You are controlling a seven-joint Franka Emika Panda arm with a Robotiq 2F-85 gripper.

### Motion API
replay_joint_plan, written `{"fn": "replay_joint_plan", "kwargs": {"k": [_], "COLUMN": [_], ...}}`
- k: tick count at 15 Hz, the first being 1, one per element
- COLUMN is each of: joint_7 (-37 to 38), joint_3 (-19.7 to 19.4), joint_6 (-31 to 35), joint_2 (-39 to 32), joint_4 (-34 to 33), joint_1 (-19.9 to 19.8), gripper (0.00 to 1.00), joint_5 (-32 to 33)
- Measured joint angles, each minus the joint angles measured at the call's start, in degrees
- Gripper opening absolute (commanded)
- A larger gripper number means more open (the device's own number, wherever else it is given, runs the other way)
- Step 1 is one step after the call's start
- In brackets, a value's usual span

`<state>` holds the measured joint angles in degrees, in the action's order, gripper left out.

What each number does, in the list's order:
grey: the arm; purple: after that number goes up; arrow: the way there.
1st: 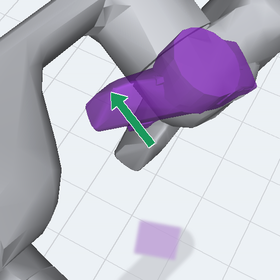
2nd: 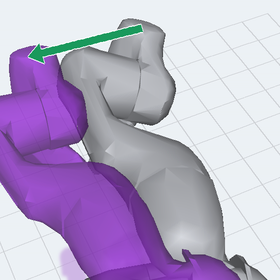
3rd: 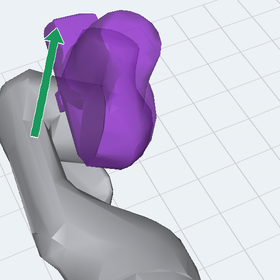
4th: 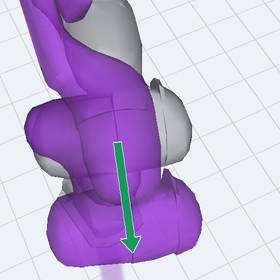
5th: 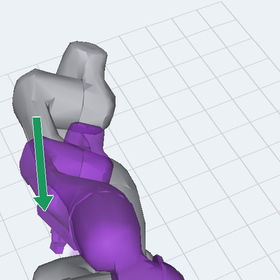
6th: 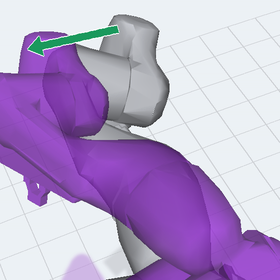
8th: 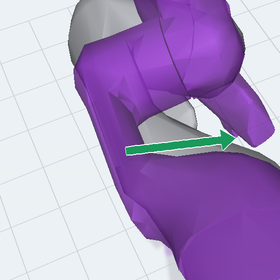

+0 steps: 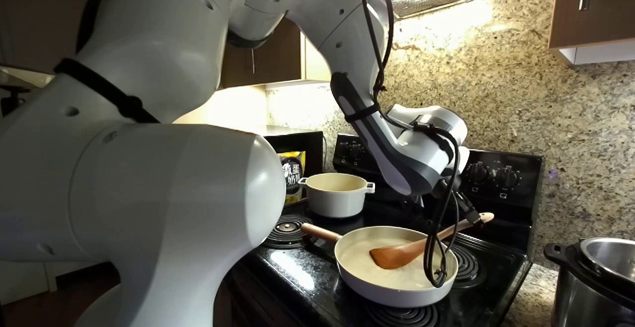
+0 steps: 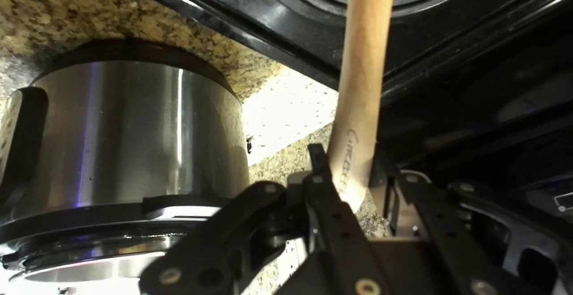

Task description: Use the spatula to stir the contents in the pan

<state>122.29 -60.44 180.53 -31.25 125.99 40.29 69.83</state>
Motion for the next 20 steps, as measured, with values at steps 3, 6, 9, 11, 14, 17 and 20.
{"fn": "replay_joint_plan", "kwargs": {"k": [3, 6, 9, 11, 14, 17, 20], "joint_7": [0.0, 0.0, 0.0, 0.0, 0.0, 0.0, 0.0], "joint_3": [0.9, 1.7, 1.7, 1.7, 2.1, 3.6, 5.1], "joint_6": [0.0, 0.1, 0.1, 0.2, 0.3, 0.4, 0.4], "joint_2": [-1.2, -2.4, -3.3, -3.6, -3.7, -3.7, -3.6], "joint_4": [-1.4, -2.6, -2.9, -2.4, -0.6, 1.1, 1.6], "joint_1": [-2.6, -5.3, -7.4, -8.3, -8.5, -8.4, -8.2], "gripper": [0.11, 0.11, 0.11, 0.11, 0.11, 0.11, 0.11], "joint_5": [-1.0, -1.9, -2.0, -2.0, -2.0, -2.0, -2.0]}}
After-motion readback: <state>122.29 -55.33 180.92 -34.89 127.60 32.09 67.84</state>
